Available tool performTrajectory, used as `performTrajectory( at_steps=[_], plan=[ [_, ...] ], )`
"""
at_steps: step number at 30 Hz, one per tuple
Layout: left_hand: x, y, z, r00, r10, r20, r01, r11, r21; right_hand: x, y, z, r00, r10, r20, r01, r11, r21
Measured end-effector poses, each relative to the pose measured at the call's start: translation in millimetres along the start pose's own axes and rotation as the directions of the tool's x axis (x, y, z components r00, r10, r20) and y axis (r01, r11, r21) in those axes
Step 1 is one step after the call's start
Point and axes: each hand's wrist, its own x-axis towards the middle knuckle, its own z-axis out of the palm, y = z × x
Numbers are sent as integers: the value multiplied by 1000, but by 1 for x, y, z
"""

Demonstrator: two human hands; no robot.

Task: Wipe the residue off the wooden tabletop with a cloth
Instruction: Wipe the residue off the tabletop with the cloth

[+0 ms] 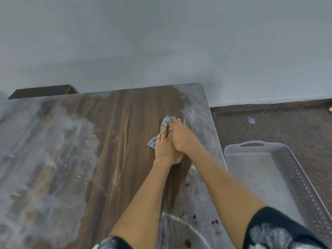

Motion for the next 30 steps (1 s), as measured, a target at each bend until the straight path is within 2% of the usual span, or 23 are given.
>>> performTrajectory(
  at_steps=[5,11,17,21,24,26,28,30],
  plan=[
    [24,-1,1,1000,28,-4,-28,999,-17,14,10,-10,1000,-17,-19,17,1000,-19],
    [-6,0,-2,1000,26,8,-26,998,-59,-4,-7,-2,997,71,-35,-72,997,-41],
    [-73,-5,-1,999,37,-11,-38,992,-122,-69,-27,18,995,3,-105,7,995,98],
    [-123,-15,-6,992,126,15,-126,992,7,-112,-42,26,998,51,-42,-40,976,213],
    [-155,-17,0,996,78,49,-77,997,-25,-143,-54,26,1000,13,19,-18,969,247],
    [-176,-13,10,999,30,31,-31,998,47,-162,-58,28,998,-49,36,37,961,276],
    [-197,-6,19,997,-76,-12,76,996,52,-181,-54,30,993,-110,-29,114,942,314],
    [-215,-5,25,986,-136,-97,137,990,7,-196,-41,34,973,-150,-178,191,952,239]
  ],
)
